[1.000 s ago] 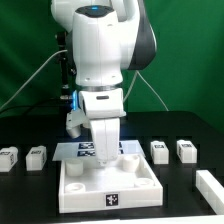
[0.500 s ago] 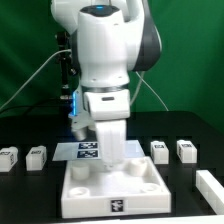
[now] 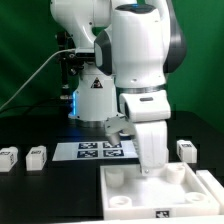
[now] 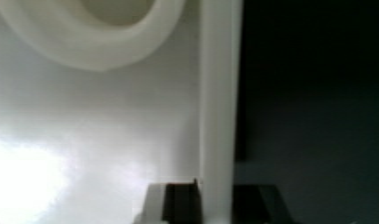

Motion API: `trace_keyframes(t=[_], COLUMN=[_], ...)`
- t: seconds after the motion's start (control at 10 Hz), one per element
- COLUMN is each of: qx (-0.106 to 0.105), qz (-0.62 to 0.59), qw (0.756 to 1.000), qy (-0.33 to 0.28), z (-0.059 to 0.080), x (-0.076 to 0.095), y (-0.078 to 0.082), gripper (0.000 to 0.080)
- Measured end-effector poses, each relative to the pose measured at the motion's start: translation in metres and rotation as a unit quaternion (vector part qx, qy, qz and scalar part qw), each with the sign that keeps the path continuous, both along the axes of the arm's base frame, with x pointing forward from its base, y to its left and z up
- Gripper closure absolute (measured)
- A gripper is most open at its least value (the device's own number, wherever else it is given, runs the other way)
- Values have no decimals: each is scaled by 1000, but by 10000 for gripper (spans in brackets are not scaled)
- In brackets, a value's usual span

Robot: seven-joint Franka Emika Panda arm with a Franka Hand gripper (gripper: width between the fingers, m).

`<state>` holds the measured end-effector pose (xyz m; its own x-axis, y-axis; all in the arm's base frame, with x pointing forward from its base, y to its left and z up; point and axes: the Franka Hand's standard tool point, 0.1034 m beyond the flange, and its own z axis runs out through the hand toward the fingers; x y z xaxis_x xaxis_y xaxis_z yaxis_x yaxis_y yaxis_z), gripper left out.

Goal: Assemble one leg

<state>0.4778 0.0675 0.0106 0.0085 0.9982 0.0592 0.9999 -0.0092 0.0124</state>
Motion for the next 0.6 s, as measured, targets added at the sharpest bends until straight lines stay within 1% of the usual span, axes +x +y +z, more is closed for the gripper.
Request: trace_keyframes(t=[0.2, 0.3, 0.6], qx=[1, 2, -7], qz=[-1, -6, -17], qw=[1000, 1000, 1000], qy=[-4, -6, 14], z=[0, 0, -1], x=[8, 17, 18], y=[1, 5, 5], gripper=[736, 736, 736])
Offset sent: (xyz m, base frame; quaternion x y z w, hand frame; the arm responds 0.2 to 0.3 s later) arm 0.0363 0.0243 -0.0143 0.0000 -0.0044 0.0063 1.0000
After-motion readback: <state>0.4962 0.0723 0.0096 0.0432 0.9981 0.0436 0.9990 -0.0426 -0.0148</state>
